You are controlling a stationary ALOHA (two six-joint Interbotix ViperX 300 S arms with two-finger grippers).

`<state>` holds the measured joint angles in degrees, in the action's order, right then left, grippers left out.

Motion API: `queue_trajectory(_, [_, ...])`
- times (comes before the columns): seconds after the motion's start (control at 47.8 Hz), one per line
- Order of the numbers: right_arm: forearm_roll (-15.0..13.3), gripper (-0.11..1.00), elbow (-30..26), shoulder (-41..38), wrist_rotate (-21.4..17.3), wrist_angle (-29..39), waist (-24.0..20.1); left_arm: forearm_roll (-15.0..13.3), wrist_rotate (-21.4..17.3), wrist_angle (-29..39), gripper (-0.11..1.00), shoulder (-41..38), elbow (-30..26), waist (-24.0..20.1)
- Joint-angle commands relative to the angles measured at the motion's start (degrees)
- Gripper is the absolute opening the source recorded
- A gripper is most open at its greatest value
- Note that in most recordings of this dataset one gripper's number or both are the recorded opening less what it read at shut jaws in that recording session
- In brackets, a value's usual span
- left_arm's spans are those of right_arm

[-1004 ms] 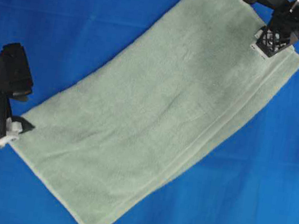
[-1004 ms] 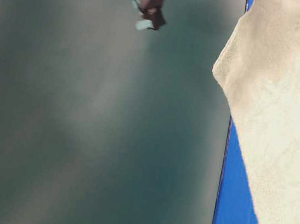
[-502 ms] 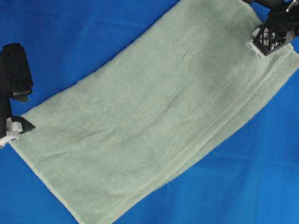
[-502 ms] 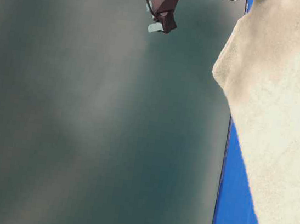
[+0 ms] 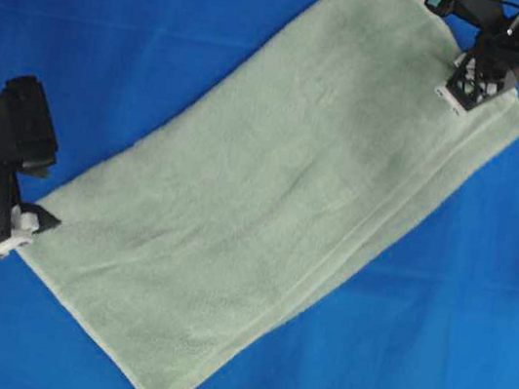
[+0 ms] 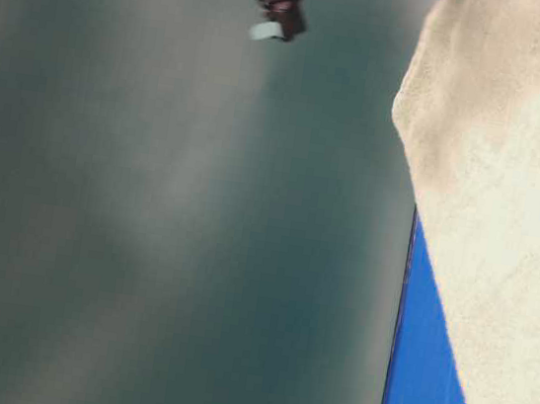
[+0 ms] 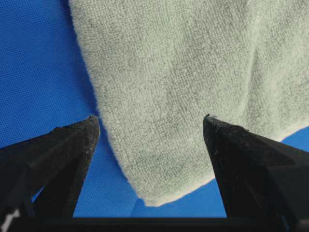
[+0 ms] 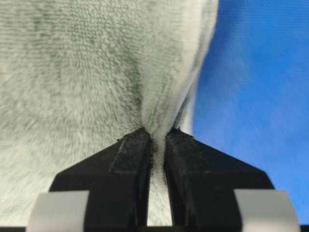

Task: Fold a bath towel.
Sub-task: 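Lay the towel diagonally and regrasp its far end with the right gripper, then fold the far end with the right gripper toward the towel's middle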

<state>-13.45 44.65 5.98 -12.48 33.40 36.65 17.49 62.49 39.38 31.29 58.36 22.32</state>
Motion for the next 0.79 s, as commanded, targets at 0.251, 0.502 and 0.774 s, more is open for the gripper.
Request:
queue_trajectory(0.251, [-0.70,0.11,-7.38,8.61,-12.83,6.59,-19.34,0.18,-0.09,-0.09,0.82,0.09,-1.58,-0.09])
queue_trajectory(0.502, [-2.72,0.11,-15.12,-1.76,-22.50,6.33,-35.51,0.26,-0.44,-0.18,0.82,0.09,-1.58,-0.97])
queue_trajectory(0.774, [-5.80,0.11,-24.43,-15.12,-26.98,6.06,-42.28,0.35,-0.97,-0.26,0.82,0.09,-1.58,-1.14])
